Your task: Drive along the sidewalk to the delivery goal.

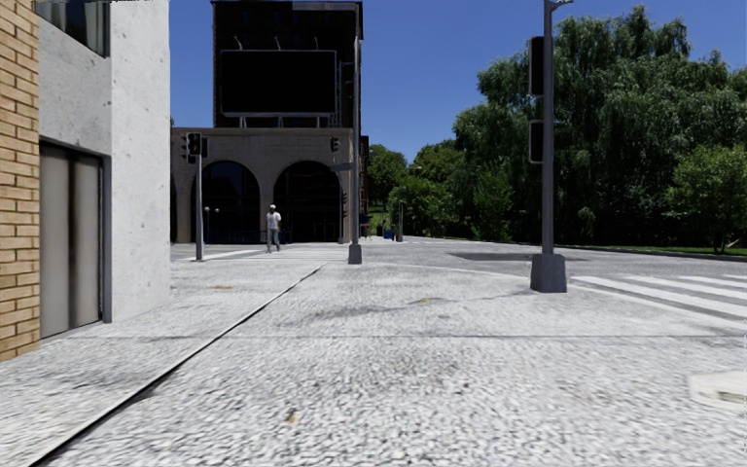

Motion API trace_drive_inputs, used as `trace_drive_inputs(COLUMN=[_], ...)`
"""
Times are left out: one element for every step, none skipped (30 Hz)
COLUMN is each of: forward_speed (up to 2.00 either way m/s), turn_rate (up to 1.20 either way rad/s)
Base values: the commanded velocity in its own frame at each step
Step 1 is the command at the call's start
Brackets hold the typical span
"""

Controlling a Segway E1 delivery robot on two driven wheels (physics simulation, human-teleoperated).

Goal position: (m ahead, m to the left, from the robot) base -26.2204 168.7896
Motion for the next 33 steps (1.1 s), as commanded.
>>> trace_drive_inputs(forward_speed=[2.00, 2.00, 2.00, 2.00, 2.00, 2.00, 2.00, 2.00, 2.00, 2.00, 2.00, 2.00, 2.00, 2.00, 2.00, 2.00, 2.00, 2.00, 2.00, 2.00, 2.00, 2.00, 2.00, 2.00, 2.00, 2.00, 2.00, 2.00, 2.00, 2.00, 2.00, 2.00, 2.00], turn_rate=[0.00, 0.00, 0.00, 0.00, 0.00, 0.00, 0.00, 0.00, 0.00, 0.00, 0.00, 0.00, 0.00, 0.00, 0.00, 0.00, 0.00, 0.00, 0.00, 0.00, 0.00, 0.00, 0.00, 0.00, 0.00, 0.00, 0.00, 0.00, 0.00, 0.00, 0.00, 0.00, 0.00])
